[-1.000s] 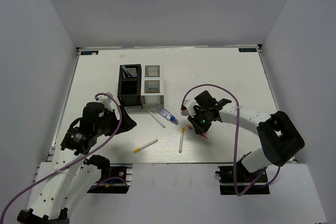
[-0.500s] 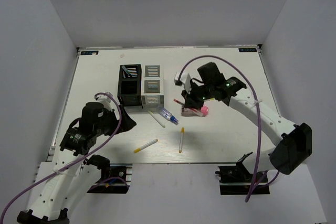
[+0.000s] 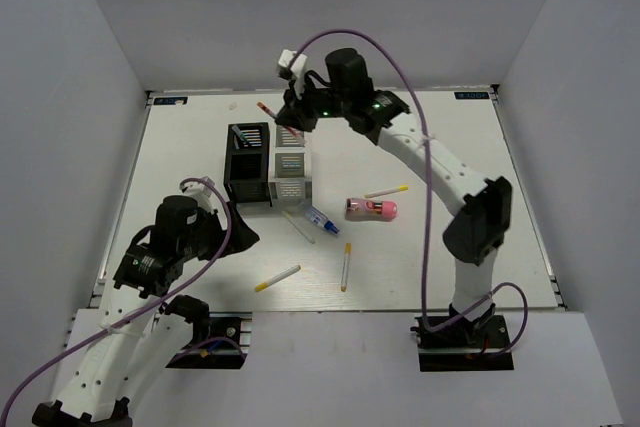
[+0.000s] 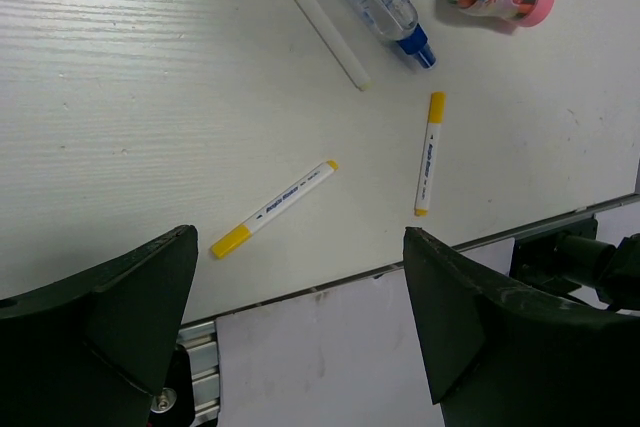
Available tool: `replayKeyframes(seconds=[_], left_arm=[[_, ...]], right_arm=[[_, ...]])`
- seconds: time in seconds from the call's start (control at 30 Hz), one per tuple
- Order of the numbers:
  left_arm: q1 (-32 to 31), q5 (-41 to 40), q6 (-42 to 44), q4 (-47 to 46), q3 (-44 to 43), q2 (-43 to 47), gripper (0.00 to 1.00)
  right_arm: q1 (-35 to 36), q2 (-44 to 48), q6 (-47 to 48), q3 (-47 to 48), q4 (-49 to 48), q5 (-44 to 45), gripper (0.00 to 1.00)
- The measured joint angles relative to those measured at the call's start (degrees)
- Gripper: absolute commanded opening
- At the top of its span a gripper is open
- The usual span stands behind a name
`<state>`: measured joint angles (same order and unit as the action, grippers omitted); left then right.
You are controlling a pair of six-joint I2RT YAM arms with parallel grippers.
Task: Sort the stationery into containers
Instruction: Place the pen in the storage box.
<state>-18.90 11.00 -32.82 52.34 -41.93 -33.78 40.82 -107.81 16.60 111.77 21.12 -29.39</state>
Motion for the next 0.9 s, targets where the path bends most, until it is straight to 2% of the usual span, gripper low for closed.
replayKeyframes(seconds=[0.13,0.4,0.9], left_arm=[[0.0,0.0,0.02,0.33,0.0,0.55,0.94],[0.0,0.0,-0.24,0.9,0.0,1.75,0.94],[0.0,0.0,-0.87,1.55,0.02,1.6,0.94]], right_arm=[[1.16,-8.7,-3.34,6.38,-6.36,-0.28,0.0],[2.67,-18.29,-9.35,12.94,-19.82,0.5,0.0],[2.75,-28.7,-18.86,13.0,-37.46,0.17,0.0]])
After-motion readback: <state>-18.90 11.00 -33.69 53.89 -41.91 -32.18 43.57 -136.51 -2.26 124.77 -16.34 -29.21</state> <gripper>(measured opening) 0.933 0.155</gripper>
